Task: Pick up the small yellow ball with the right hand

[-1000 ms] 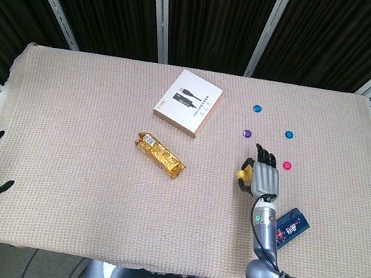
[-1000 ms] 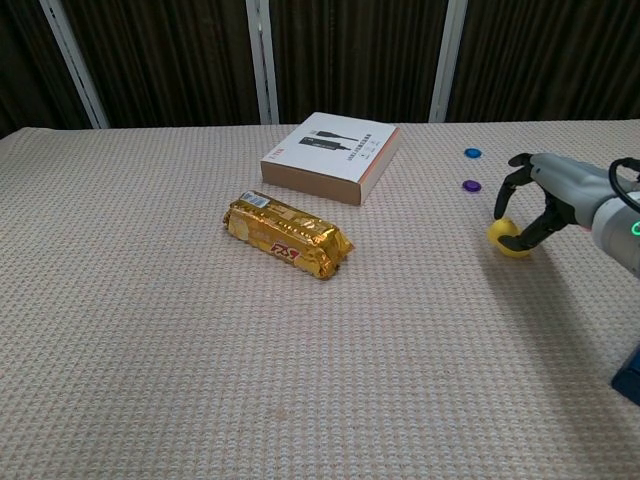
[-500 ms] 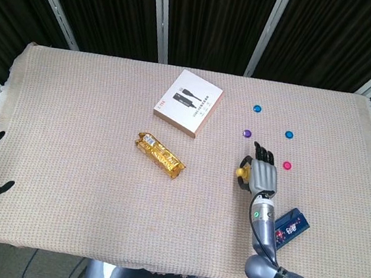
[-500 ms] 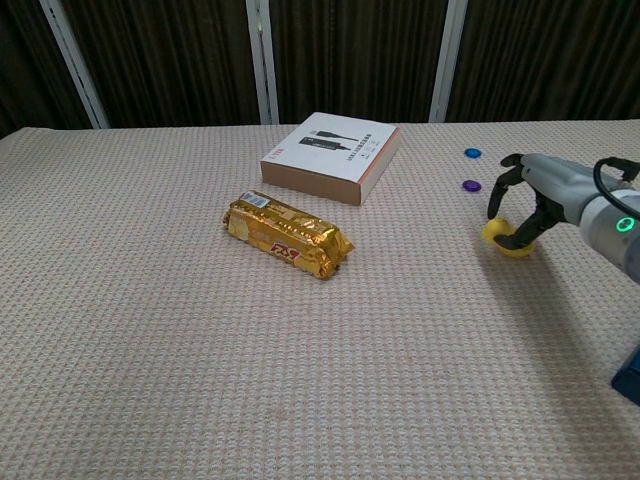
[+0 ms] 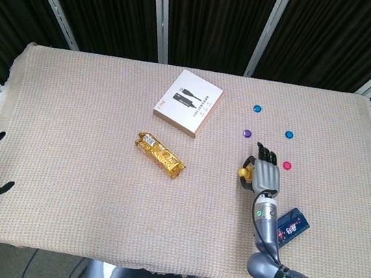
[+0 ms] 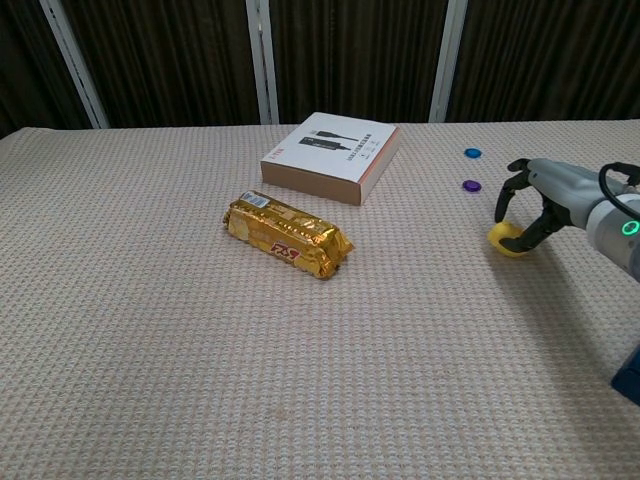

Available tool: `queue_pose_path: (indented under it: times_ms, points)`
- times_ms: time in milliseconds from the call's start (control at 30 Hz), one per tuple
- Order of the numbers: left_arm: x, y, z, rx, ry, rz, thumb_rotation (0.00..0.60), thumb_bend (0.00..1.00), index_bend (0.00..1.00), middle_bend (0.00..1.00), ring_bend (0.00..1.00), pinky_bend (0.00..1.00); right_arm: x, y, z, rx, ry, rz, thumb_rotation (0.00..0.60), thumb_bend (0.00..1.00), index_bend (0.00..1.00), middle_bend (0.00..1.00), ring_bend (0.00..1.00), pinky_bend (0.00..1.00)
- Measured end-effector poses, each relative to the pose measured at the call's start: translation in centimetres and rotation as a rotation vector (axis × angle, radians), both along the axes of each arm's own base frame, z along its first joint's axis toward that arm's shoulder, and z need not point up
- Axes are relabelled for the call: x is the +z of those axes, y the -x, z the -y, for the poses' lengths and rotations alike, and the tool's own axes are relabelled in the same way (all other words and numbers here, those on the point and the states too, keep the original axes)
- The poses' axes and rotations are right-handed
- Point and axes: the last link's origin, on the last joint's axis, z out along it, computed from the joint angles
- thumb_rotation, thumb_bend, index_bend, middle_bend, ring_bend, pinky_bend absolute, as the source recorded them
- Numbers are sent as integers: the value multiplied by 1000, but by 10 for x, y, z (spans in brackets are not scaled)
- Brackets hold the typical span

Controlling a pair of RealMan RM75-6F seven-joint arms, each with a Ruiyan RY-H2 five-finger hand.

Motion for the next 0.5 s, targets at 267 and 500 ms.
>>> queue_pose_path:
  times_ms: [267,500]
  points:
    - [0,-1,0,5,4,-1,600,21,0,0,0,93,1,5,-1,-3,1,2,600,298,485,0,0,0]
    - [0,-1,0,6,3,-4,600,20,0,0,0,93,0,7,-4,-7,-7,8,600,298,473,0,0,0]
